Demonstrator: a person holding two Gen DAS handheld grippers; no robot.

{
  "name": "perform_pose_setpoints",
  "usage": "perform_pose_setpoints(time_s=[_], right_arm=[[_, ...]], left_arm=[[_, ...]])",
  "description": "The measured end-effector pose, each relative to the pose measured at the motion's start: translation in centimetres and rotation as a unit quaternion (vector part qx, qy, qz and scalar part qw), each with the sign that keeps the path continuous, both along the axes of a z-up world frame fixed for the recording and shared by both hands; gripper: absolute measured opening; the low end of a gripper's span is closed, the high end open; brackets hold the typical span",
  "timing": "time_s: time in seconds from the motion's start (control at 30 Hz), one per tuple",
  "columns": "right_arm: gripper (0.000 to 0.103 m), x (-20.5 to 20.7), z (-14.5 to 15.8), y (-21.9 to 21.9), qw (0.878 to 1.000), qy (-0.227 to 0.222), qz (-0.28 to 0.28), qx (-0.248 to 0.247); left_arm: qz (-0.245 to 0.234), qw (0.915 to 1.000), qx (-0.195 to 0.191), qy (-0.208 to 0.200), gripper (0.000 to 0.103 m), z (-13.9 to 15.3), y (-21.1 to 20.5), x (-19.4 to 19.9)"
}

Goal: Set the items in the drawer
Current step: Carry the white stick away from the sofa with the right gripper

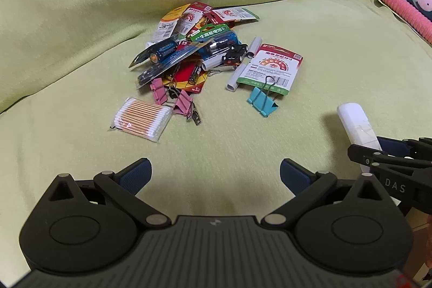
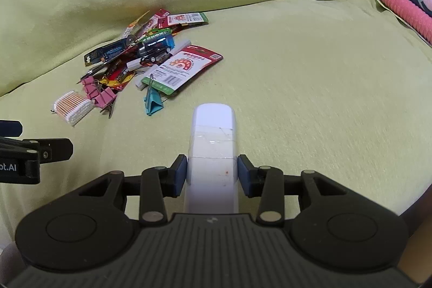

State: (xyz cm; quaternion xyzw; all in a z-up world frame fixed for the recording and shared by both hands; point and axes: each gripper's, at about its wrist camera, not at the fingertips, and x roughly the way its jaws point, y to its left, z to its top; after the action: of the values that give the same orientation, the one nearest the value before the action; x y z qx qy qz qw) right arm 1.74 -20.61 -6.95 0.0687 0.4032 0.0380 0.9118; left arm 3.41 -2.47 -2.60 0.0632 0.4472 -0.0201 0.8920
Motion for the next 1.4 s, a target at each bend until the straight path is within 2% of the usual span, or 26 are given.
perform_pose_setpoints(time_s=[0.43,1.0,1.23,1.4], right_arm=[[0.037,-1.8,2.2,0.4,1.0,-0.023,-0.004,-0.005],[0.037,-6.1,6.2,1.1,0.998,-0.065,-0.017,-0.01],[0.037,-9.2,8.2,0.5,0.995,-0.092,-0.034,-0.008],[0.037,-12.9,9.6,-0.7,0.991,-0.111,-0.07,-0.007]], left_arm=[[-0.004,0.9999,-0.003,-0.009,0.102,0.9,0.2,-1.2],[-0.018,0.9986,-0.01,-0.048,0.102,4.4,-0.1,-4.4],[-0.04,0.9969,-0.017,-0.066,0.102,6.0,-1.3,-5.9],[-0.079,0.9936,-0.024,-0.077,0.102,7.1,-3.2,-7.5]])
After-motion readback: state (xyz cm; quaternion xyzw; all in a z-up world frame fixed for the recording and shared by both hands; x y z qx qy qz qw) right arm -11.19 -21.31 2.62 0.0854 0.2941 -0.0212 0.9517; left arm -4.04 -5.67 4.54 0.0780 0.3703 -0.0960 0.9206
